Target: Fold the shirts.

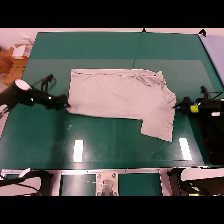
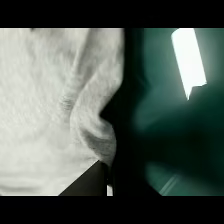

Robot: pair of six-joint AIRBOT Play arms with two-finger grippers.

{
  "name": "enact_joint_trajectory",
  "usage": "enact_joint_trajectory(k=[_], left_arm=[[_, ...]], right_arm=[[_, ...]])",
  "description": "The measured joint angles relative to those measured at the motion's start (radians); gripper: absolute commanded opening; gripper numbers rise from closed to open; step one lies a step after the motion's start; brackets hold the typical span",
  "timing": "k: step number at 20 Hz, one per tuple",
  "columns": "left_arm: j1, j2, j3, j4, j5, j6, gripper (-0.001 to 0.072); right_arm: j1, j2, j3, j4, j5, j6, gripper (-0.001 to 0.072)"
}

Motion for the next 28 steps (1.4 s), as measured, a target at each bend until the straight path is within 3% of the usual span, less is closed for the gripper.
enact_joint_trajectory(k=[5,8,15,18,22,28], left_arm=[[0.003,0.262,0.349,-0.022,-0.068,-0.011,0.002],[0.003,0.402,0.595,-0.035,-0.076,-0.014,0.0021],[0.002,0.577,0.95,0.008,-0.078,-0.034,0.002],[0.003,0.581,0.937,0.089,-0.111,-0.093,0.002],[0.003,0.536,0.762,0.122,-0.131,-0.131,0.002],[0.003,0.29,0.365,-0.014,-0.026,-0.037,0.002]], right_arm=[[0.006,0.286,0.272,0.135,0.124,-0.018,0.0014],[0.006,0.509,0.45,0.177,0.115,-0.022,0.0014],[0.006,0.927,0.62,0.086,-0.163,-0.011,0.0014],[0.006,0.956,0.6,0.018,-0.203,0.018,0.0014],[0.023,0.891,0.448,0.038,-0.222,0.026,0.0014],[0.177,0.611,0.155,0.068,-0.311,-0.039,0.0014]])
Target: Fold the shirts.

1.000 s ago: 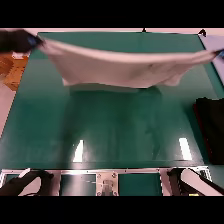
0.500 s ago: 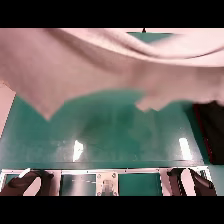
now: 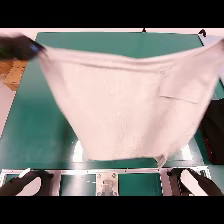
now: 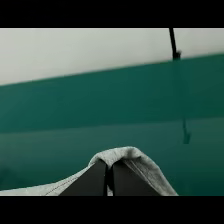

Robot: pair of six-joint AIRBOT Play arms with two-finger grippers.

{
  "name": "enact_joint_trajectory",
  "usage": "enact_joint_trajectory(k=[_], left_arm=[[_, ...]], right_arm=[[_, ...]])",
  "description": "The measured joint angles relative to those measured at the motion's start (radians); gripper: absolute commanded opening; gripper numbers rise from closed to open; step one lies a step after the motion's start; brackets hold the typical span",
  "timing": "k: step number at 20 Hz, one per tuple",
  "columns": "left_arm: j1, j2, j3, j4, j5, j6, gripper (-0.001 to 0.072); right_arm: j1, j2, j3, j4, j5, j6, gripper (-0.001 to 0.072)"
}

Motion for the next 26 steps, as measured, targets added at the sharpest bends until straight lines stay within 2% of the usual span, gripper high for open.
enact_joint_trajectory(k=[4,8,11,15,18,26], left_arm=[[0.0,-0.277,-0.072,-0.106,0.113,0.088,0.002],[0.0,-0.51,0.032,-0.189,0.185,0.135,0.002],[0.0,-0.594,0.118,-0.214,0.237,0.135,0.002],[0.0,-0.637,0.166,-0.219,0.27,0.129,0.002],[-0.001,-0.647,0.177,-0.183,0.225,0.104,0.002],[-0.044,-0.654,0.176,0.067,-0.045,-0.045,0.002]], right_arm=[[0.07,-0.328,-0.006,0.006,-0.097,-0.027,0.0014],[0.091,-0.639,0.177,0.029,-0.11,0.007,0.0014],[0.096,-0.792,0.342,0.036,-0.093,0.043,0.0014],[0.096,-0.875,0.48,0.013,-0.071,0.067,0.0013],[0.084,-0.896,0.518,-0.055,-0.005,0.078,0.0013],[0.027,-0.905,0.531,-0.313,0.24,0.133,0.0013]])
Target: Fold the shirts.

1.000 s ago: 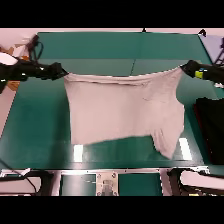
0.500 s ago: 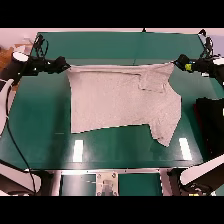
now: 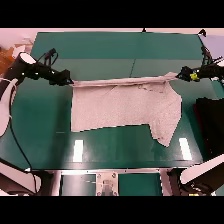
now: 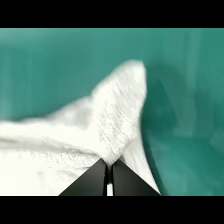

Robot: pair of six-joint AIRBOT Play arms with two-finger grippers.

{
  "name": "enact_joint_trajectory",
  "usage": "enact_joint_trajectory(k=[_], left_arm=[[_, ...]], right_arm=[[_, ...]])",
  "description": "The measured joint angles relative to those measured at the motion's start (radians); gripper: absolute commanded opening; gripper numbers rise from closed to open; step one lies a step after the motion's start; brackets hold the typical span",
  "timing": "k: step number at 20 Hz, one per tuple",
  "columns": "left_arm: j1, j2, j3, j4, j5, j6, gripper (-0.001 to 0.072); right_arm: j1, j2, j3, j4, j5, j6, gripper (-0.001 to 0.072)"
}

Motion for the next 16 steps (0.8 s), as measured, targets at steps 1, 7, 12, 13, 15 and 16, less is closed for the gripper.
enact_joint_trajectory(k=[1,7,12,13,15,16], left_arm=[[-0.01,-0.001,0.0,0.031,-0.018,-0.018,0.002],[-0.061,-0.01,-0.042,0.185,-0.08,-0.146,0.0021],[-0.07,-0.011,-0.095,0.209,-0.067,-0.202,0.0021],[-0.071,-0.011,-0.1,0.201,-0.054,-0.207,0.0021],[-0.072,-0.011,-0.105,0.169,-0.028,-0.21,0.0101],[-0.073,-0.011,-0.106,0.148,-0.017,-0.21,0.0412]], right_arm=[[-0.002,0.0,-0.008,-0.018,0.018,0.002,0.0013],[-0.008,0.0,-0.088,-0.066,0.049,0.005,0.0013],[-0.008,-0.001,-0.113,-0.074,0.051,0.005,0.0014],[-0.008,-0.001,-0.115,-0.075,0.051,0.005,0.0017],[-0.008,-0.001,-0.116,-0.076,0.052,0.005,0.0186],[-0.009,-0.001,-0.114,-0.077,0.055,0.005,0.0202]])
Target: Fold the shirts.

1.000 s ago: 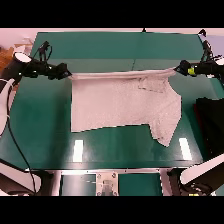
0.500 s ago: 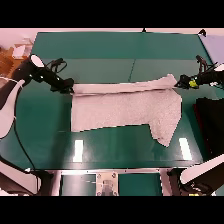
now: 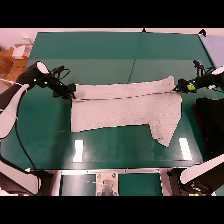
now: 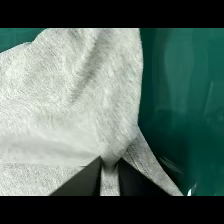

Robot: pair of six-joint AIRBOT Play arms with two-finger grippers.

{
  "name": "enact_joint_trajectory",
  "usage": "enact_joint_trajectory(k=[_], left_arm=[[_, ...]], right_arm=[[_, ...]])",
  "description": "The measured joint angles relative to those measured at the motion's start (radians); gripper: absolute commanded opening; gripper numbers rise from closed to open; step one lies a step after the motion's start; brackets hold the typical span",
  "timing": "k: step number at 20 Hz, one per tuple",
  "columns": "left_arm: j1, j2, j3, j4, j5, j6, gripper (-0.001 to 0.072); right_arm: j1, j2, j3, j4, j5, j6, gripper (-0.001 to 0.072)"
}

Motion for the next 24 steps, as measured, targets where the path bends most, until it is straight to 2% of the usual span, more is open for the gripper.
enact_joint_trajectory(k=[1,4,9,11,14,17,20,24], left_arm=[[0.0,0.0,0.0,-0.017,0.006,-0.001,0.0576],[0.006,0.006,0.016,-0.057,-0.018,-0.006,0.0577],[0.026,0.069,0.003,-0.018,-0.213,-0.037,0.0576],[0.029,0.151,-0.069,0.039,-0.272,-0.046,0.0576],[0.03,0.35,-0.269,0.088,-0.272,-0.067,0.0578],[0.03,0.608,-0.553,0.048,-0.164,-0.109,0.0578],[0.01,0.824,-0.842,-0.101,0.02,-0.134,0.0577],[-0.125,0.941,-1.097,-0.289,0.331,-0.179,0.0576]], right_arm=[[0.0,0.001,0.006,0.0,0.011,0.001,0.0202],[-0.014,0.028,0.027,0.0,0.049,0.026,0.0202],[-0.092,0.139,-0.008,0.0,0.132,0.072,0.0201],[-0.132,0.213,-0.089,0.0,0.141,0.079,0.02],[-0.185,0.349,-0.275,0.01,0.083,0.08,0.0199],[-0.214,0.474,-0.466,0.057,-0.019,0.081,0.0191],[-0.225,0.55,-0.608,0.129,-0.1,0.072,0.0189],[-0.229,0.585,-0.698,0.219,-0.145,0.03,0.019]])
